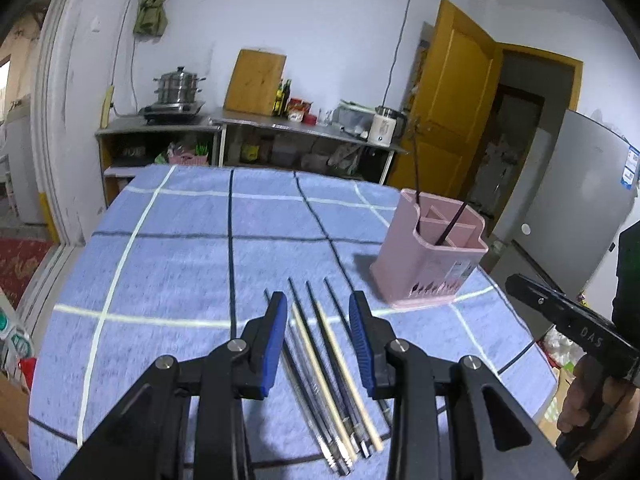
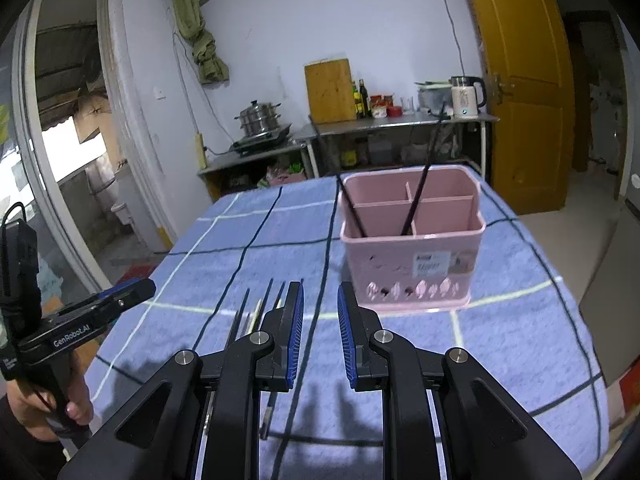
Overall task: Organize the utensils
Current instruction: 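Move the open right tool back over the remaining chopsticks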
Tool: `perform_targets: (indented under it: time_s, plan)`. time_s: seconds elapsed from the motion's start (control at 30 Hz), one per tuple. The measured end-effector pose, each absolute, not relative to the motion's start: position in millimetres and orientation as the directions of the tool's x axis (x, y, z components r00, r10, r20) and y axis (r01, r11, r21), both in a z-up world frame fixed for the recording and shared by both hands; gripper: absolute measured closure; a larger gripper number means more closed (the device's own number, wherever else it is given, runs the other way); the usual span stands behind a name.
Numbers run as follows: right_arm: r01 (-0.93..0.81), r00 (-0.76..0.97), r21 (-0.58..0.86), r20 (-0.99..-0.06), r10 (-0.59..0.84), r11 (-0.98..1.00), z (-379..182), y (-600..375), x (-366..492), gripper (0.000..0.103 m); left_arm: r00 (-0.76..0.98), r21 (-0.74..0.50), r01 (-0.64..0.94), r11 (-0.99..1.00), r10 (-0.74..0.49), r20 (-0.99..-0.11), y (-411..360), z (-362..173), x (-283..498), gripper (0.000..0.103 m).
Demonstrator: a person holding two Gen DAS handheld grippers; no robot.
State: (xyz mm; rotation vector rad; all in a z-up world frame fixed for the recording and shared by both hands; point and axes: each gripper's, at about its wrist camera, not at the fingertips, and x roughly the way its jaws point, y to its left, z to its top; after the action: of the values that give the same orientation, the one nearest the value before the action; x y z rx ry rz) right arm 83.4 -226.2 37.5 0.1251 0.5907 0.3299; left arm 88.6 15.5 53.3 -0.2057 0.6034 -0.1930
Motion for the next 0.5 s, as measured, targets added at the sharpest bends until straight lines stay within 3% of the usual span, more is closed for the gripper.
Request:
perform_targets:
  time_s: [0.5]
  plan:
    - [-0.307, 0.721, 0.200, -0.589, 0.365, 0.930, 6.8, -203.5, 95.3, 0.085, 0.709, -0.283, 0.046, 0.958, -0.231, -0.666, 23.3, -11.2, 107.6, 0.070]
